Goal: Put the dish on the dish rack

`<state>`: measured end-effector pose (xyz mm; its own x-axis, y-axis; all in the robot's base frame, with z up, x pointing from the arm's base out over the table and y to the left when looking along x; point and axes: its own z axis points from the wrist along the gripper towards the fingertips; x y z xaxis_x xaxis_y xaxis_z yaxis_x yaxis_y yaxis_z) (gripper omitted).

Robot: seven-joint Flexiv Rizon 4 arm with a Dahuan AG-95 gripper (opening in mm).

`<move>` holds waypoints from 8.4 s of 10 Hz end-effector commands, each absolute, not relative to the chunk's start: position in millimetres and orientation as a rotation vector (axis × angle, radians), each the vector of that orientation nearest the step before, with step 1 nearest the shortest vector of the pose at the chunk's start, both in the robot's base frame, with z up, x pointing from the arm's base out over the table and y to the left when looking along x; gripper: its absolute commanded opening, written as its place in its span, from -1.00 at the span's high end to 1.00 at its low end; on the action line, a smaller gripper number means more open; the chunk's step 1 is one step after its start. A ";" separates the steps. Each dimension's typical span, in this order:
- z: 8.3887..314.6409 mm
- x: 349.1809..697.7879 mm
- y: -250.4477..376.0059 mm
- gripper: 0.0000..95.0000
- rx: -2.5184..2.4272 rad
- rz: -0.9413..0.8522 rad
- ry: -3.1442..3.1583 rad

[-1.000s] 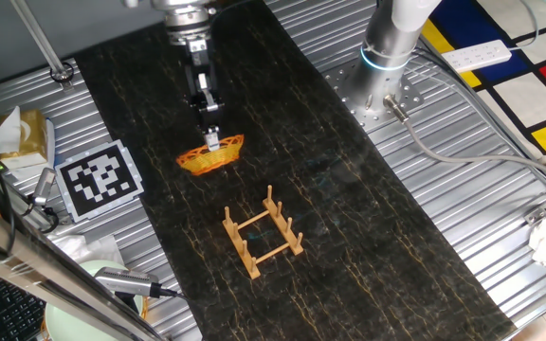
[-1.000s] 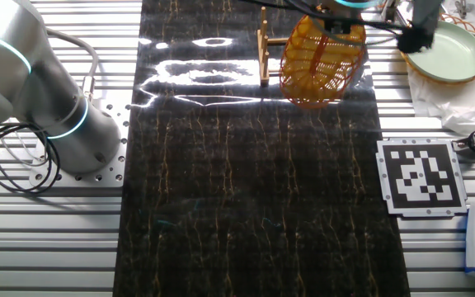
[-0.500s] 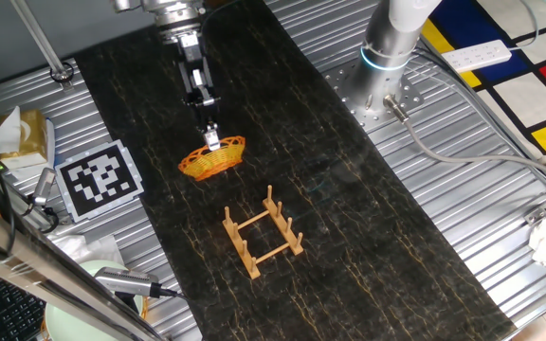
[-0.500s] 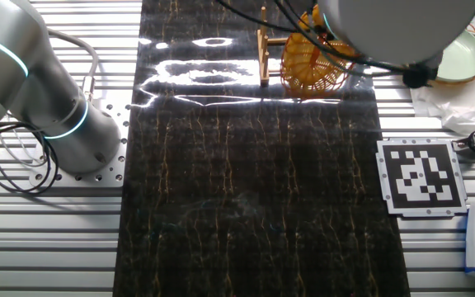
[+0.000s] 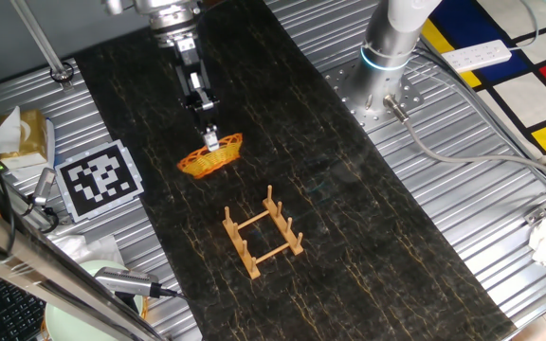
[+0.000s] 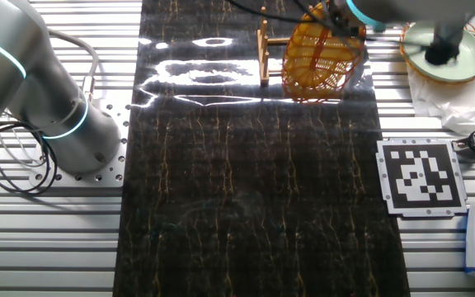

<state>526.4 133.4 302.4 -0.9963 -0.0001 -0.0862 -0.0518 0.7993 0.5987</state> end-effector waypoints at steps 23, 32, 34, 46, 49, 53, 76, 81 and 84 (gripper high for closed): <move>298.7 532.9 143.5 1.00 -0.138 0.942 3.012; 316.2 557.8 165.0 1.00 -0.031 0.945 3.031; 328.1 567.2 174.6 1.00 -0.004 0.939 3.042; 331.4 566.6 173.6 1.00 -0.273 0.664 2.903; 328.5 564.2 170.8 1.00 -0.254 0.612 2.901; 328.5 564.2 170.8 1.00 -0.194 0.637 2.946; 332.5 509.4 197.0 1.00 -0.047 1.146 2.858; 337.7 513.5 206.5 1.00 0.007 1.194 2.815; 345.7 518.8 222.2 1.00 0.067 1.349 2.718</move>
<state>516.5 217.5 343.2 -0.9941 0.0797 -0.0733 -0.0060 0.6353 0.7722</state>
